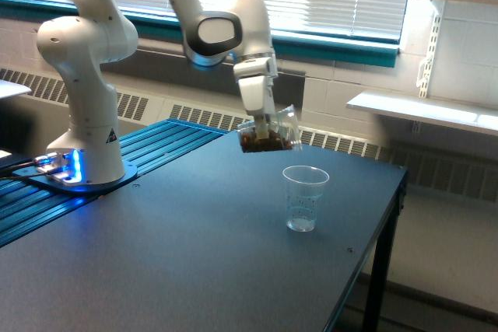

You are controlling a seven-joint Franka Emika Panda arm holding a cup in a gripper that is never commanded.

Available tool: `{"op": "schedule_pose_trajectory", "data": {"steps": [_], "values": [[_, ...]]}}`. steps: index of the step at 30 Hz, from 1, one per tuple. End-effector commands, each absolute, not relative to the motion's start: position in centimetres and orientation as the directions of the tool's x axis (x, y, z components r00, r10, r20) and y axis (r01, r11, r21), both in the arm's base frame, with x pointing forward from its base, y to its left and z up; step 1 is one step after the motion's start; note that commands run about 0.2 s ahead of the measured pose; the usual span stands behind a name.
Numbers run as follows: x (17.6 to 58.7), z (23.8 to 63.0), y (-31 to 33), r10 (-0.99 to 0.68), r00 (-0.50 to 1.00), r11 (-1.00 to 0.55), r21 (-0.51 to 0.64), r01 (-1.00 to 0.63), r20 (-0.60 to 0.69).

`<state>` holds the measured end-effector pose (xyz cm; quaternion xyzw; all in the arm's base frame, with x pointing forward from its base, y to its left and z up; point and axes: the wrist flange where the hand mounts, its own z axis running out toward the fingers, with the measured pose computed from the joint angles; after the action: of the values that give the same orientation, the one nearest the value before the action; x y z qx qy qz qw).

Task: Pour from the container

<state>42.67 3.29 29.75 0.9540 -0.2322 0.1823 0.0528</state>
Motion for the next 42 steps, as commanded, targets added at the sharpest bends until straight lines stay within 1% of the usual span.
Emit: {"op": "schedule_pose_trajectory", "data": {"steps": [1, 3, 8, 9, 14, 21, 29, 36, 42], "values": [[45.5, 31.3, 2.1, -0.404, 0.846, -0.892, 0.058, -0.449, 0.347], [46.3, 32.1, 1.9, -0.434, 0.829, -0.878, 0.038, -0.477, 0.353], [48.3, 34.6, 1.9, -0.426, 0.804, -0.879, 0.022, -0.477, 0.416], [48.3, 34.5, 1.9, -0.423, 0.803, -0.879, 0.024, -0.476, 0.421], [46.9, 33.0, 2.3, -0.414, 0.807, -0.880, 0.040, -0.473, 0.421], [43.7, 30.2, 2.9, -0.409, 0.814, -0.879, 0.061, -0.473, 0.413], [40.8, 28.2, 3.2, -0.425, 0.809, -0.869, 0.069, -0.491, 0.406], [39.9, 27.8, 3.2, -0.442, 0.802, -0.860, 0.066, -0.507, 0.403], [40.0, 28.0, 3.4, -0.448, 0.799, -0.857, 0.061, -0.512, 0.402]]}}
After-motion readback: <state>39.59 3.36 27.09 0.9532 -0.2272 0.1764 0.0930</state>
